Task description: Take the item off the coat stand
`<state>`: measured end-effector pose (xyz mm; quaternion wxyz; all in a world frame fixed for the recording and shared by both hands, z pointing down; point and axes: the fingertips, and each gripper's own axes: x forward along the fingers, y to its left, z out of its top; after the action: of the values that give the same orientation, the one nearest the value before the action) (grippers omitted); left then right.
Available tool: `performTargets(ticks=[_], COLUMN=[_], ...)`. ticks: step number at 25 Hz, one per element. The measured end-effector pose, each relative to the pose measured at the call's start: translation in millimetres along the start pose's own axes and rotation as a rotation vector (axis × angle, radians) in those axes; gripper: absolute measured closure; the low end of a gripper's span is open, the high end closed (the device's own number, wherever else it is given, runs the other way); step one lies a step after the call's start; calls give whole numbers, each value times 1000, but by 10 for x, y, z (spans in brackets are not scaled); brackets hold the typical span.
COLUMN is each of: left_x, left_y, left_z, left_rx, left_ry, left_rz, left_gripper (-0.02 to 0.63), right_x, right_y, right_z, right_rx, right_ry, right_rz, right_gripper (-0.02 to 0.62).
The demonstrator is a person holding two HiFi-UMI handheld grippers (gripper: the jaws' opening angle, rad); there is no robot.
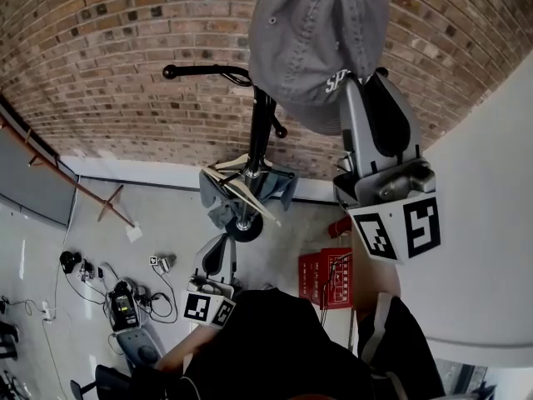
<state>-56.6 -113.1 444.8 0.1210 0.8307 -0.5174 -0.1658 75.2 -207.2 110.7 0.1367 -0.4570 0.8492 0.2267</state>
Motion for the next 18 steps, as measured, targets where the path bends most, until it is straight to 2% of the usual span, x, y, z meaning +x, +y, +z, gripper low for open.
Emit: performTargets(ticks=[4,9,15,18], left_x=[-23,-96,-134,-169], left_y=[18,-20,-5,44], left_z=[-25,33,115,99], left_rx=[-12,40,36,40], left_ry=[10,-7,-44,-37], left_rz=[9,8,13,31], left_gripper=[590,589,589,589], right_x=[-3,-43,-5,25], right_y=[71,103,63,50], right_z=[85,257,351,374], right_rx=[12,40,46,57], right_ry=[-57,-138,-167,-174], right_rz=[0,-7,-17,3], right_gripper=[506,506,506,506])
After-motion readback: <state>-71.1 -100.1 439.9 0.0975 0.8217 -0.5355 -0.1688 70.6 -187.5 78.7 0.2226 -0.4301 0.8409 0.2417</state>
